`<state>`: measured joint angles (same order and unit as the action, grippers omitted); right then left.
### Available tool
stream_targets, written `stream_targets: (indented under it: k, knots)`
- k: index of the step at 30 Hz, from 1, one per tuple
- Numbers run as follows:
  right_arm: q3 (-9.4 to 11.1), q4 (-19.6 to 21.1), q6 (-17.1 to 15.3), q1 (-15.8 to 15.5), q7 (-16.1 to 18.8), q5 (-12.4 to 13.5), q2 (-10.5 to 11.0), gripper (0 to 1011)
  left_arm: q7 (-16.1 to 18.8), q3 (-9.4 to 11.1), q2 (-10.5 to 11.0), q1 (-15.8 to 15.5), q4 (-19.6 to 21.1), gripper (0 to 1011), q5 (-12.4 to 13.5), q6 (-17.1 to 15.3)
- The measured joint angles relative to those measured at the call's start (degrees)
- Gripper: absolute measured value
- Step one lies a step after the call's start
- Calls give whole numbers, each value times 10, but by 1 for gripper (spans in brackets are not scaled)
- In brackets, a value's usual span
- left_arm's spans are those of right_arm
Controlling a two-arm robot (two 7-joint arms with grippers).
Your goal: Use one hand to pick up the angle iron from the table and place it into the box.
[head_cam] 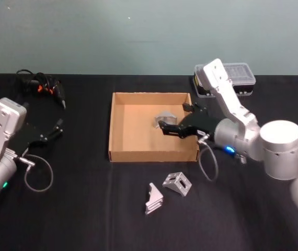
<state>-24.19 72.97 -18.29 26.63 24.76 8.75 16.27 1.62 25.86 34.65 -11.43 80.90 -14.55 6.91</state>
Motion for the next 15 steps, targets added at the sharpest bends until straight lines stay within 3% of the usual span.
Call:
stream_targets:
  k: [9,11,15]
  knots:
    - [17,138,-66,-82,14,36,62,1000,0,0,0,0,0,1011,0,0]
    - [25,185,-92,-116,15,49,85,1000,0,0,0,0,0,1011,0,0]
    - [33,226,-115,-146,13,61,104,1000,0,0,0,0,0,1011,0,0]
